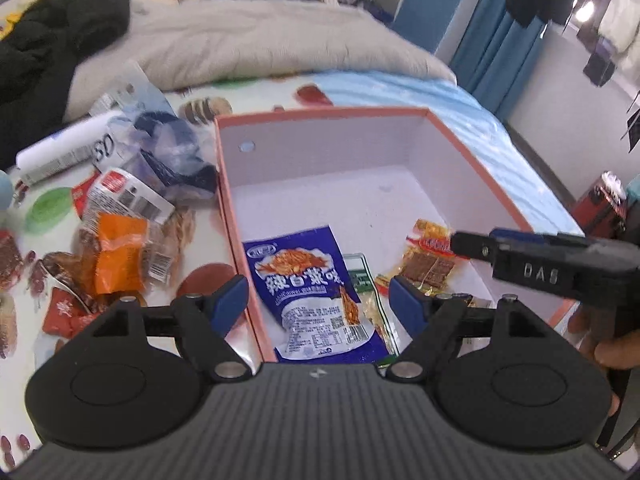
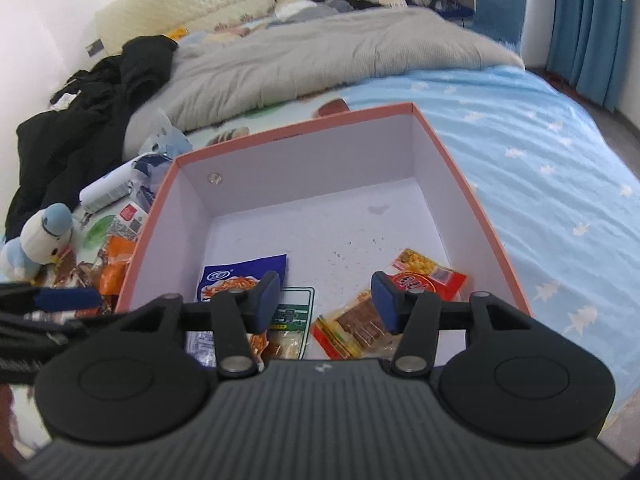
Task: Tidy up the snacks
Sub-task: 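Withdraw both tools from the pink box back toward the snack pile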
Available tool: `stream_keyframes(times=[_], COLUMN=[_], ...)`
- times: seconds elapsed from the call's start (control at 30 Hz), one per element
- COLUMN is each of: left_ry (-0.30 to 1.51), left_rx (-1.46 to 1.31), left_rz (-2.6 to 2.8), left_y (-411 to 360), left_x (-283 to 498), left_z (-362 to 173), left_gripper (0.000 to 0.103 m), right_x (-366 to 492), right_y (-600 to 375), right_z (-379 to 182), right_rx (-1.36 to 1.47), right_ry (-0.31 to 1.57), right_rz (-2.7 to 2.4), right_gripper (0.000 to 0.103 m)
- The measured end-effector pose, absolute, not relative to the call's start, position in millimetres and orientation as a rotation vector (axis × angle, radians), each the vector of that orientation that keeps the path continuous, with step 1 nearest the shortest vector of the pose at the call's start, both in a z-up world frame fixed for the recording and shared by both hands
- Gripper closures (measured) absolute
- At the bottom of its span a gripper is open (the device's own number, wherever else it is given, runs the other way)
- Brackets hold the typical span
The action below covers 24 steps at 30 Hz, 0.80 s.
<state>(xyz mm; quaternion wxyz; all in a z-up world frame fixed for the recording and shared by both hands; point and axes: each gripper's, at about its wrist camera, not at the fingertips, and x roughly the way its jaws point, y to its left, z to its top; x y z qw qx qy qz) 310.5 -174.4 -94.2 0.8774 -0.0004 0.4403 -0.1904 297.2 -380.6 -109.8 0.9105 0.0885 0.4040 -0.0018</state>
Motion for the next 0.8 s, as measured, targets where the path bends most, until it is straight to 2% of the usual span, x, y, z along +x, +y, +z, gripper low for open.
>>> stream_keyframes(times=[0.4, 0.8], left_ry=[0.722, 0.647], left_rx=[-0.042, -0.069], left_rz=[-0.378, -0.328], left_y=[-139, -101], left_x=[250, 186], left_z=[-64, -62], left_gripper=[0.022, 0.022], right_x=[242, 189], right_y=[-361, -327], right_z=[-89, -80], right_rx=[0.178, 0.169], right_ry=[0.672, 0.552], right_rz=[0.031, 0.081], right_gripper=[0.049, 0.049])
